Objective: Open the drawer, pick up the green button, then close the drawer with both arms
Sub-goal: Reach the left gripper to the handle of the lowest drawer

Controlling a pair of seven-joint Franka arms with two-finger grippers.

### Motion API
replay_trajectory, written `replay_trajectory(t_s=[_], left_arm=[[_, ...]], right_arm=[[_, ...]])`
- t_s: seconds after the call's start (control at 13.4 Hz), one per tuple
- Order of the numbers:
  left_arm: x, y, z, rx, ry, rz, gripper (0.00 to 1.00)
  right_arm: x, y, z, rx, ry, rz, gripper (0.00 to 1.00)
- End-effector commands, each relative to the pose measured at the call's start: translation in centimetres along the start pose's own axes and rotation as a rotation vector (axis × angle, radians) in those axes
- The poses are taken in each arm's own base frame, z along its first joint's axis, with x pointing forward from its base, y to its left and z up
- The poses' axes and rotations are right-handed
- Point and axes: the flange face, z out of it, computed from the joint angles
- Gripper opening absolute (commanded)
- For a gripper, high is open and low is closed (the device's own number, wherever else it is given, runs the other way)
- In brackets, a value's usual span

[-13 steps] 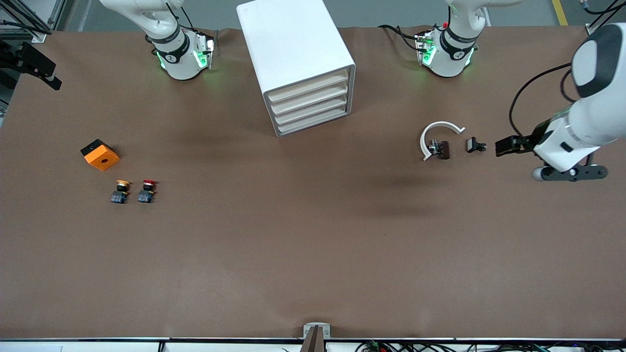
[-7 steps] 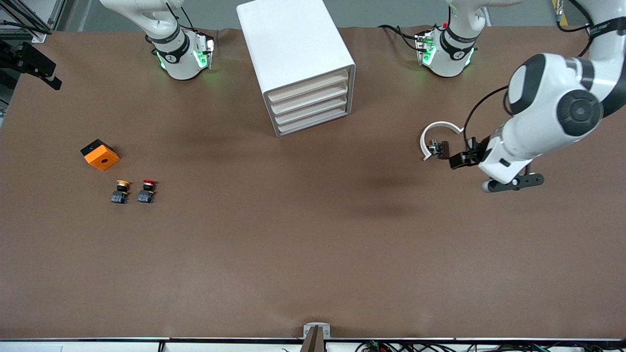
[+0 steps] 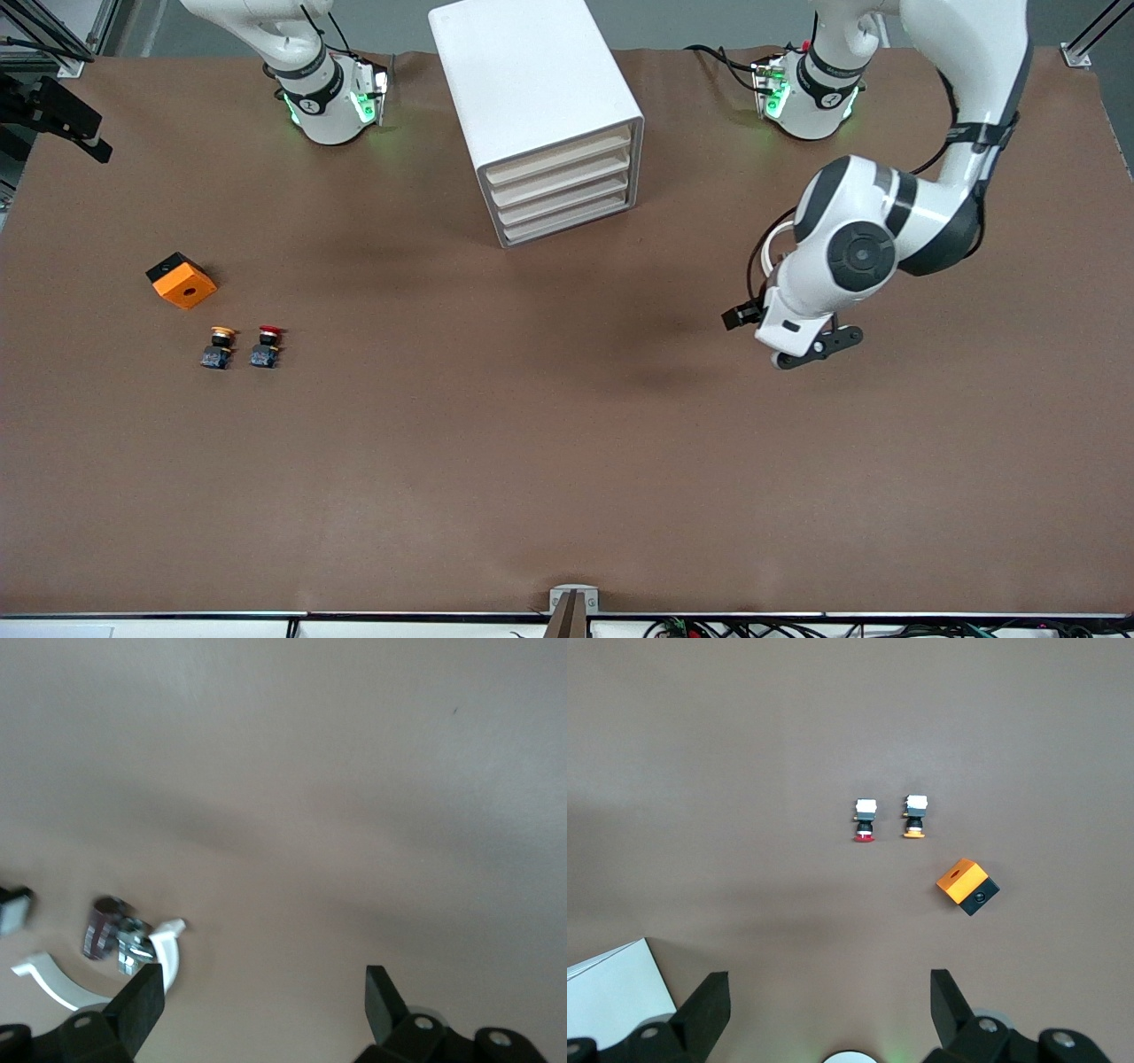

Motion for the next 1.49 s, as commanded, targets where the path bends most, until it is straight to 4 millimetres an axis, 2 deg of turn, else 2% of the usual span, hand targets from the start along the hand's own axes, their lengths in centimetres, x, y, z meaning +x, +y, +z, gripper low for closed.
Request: replay_trajectory(t_s=[0.0,0.22,0.45,0.97,1.12,1.27,1.42], left_arm=[[-1.3,2.4,1.4,0.028,0.007,-0.082,1.00],[-4.1,5.8,4.5,0.078,-0.022,-0.229,1.00],[-4.5,7.3,7.0,0.158,-0.085,-0.345,1.00],[-5.4,6.8,10.9,0.362,-0.274,-0.513,1.00],[-5.0,7.1,11.0,0.356,-0.358,-0.604,1.00],[-4.0,6.8,10.9,0.387,-0.417,-0.683,1.00],[-3.9,6.3,11.4,0.439,-0.460,-0.769,1.00]], right_arm=[[-0.5,0.0,-0.3,-0.008,0.002,-0.009,1.00],[-0.6,0.0,-0.3,-0.008,0.000,-0.009,1.00],[-0.6,0.0,-0.3,-0.008,-0.004,-0.009,1.00],[-0.6,0.0,-0.2,-0.008,-0.006,-0.011,1.00],[-0.6,0.0,-0.2,-0.008,-0.006,-0.009,1.00],[-0.6,0.0,-0.2,-0.008,-0.006,-0.011,1.00],[-0.6,0.0,-0.2,-0.008,-0.006,-0.011,1.00]])
